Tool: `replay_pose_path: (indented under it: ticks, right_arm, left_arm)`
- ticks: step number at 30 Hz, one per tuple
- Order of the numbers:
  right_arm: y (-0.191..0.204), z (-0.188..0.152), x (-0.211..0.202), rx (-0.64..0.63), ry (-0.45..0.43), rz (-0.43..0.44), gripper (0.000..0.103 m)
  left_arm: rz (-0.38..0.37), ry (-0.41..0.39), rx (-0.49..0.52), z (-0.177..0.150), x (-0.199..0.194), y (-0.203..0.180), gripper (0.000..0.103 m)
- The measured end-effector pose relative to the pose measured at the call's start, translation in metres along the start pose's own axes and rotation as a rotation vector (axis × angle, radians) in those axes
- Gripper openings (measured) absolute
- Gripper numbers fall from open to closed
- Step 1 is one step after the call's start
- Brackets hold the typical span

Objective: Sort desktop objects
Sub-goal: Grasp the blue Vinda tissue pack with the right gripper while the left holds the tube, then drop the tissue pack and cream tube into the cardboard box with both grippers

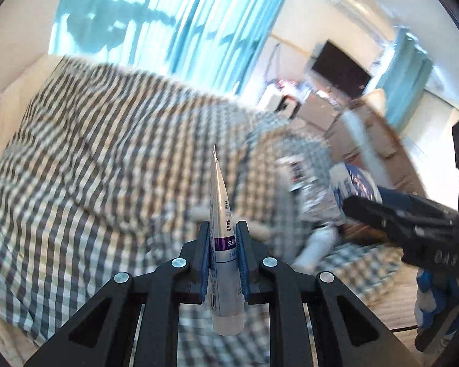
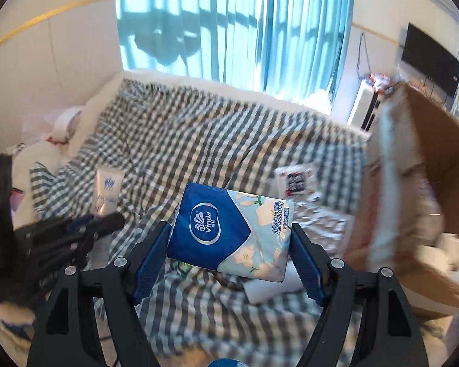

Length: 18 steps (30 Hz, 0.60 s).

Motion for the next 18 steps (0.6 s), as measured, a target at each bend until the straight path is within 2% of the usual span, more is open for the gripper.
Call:
replay_pose_path:
  ticks: [6, 10, 13, 18]
  right_arm:
    - [-0.064, -0.001, -0.064, 0.123, -0.072, -0.002, 0.076]
    - [-0.115, 0.007, -0.093, 0.200, -0.147, -0.083, 0.077]
    - [-0.147, 0.014, -0.096, 0.253, -0.141, -0.107, 0.077]
    - [-0.203, 0.023, -0.086, 0.364, -0.132, -0.154, 0.077]
  left_arm:
    - [-0.074, -0.056, 0.153, 0.041, -0.018, -0.086, 0.016]
    - [-0.149, -0.073, 0.232, 0.060, -0.009, -0.145, 0.016]
    - [-0.228, -0.085, 0.238, 0.080, 0.011, -0.192, 0.016]
    - [-0.286, -0.085, 0.264, 0.106, 0.054, -0.248, 0.016]
Point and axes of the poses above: each gripper's, at about its wrist camera, not at the fingertips, and x roughly the way its jaws point, y to its left, z to its top, the point moved 1 cm from there along x, roughly the way its jaws point, and after that the axes turned 12 degrees about -z, right-handed, at the moved point
